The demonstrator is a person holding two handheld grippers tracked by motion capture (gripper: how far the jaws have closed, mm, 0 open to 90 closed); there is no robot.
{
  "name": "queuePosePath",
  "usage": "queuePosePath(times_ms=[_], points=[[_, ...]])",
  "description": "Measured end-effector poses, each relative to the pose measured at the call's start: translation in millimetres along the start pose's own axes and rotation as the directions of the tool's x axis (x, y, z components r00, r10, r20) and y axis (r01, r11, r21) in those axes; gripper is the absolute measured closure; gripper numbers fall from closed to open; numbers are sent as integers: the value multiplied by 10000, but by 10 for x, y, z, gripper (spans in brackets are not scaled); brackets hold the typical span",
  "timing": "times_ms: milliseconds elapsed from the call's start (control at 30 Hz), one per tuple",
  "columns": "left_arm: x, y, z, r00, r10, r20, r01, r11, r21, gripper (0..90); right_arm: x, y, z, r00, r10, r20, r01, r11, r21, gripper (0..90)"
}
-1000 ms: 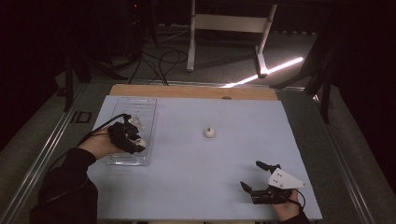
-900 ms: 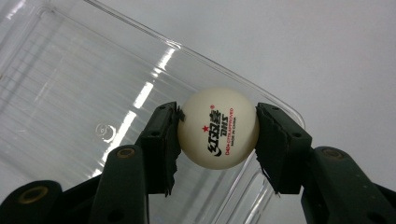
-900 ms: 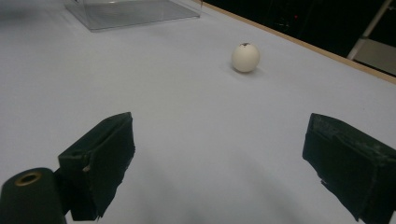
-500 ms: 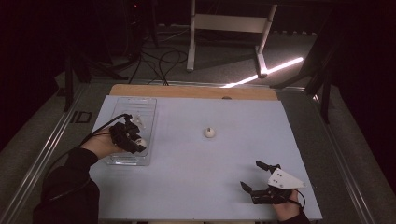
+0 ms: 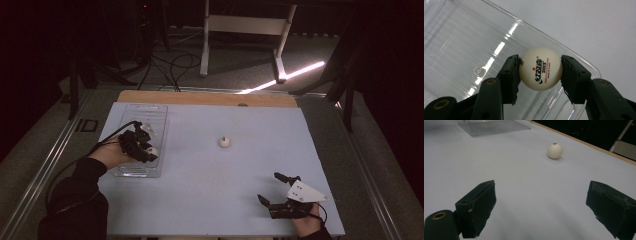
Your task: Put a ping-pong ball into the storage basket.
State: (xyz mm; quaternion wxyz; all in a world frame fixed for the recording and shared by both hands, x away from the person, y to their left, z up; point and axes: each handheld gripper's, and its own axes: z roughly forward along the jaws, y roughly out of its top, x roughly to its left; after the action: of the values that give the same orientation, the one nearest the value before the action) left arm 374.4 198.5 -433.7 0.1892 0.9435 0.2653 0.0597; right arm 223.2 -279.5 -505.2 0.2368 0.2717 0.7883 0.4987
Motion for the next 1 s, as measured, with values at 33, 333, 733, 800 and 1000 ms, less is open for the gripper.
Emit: queuePosePath(times_ms=[33,333,733,800,1000], points=[[2,0,2,10000,4,-10,-4,10000,6,516,-1,-2,3,10000,-7,0,7,10000,-12,89],[38,5,-53,9980,-542,-335,536,9984,-192,208,0,-2,3,10000,-18,14,18,10000,22,89],[5,55,-138,9984,-396,397,410,9985,-363,2,6,3,3,10000,-56,11,56,10000,31,89],[-11,68,-140,9985,-345,423,358,9989,-315,2,6,3,3,10000,-50,4,50,10000,28,89],[-38,99,-159,9988,-276,416,291,9989,-359,2,7,3,3,10000,-40,-11,40,10000,32,89]])
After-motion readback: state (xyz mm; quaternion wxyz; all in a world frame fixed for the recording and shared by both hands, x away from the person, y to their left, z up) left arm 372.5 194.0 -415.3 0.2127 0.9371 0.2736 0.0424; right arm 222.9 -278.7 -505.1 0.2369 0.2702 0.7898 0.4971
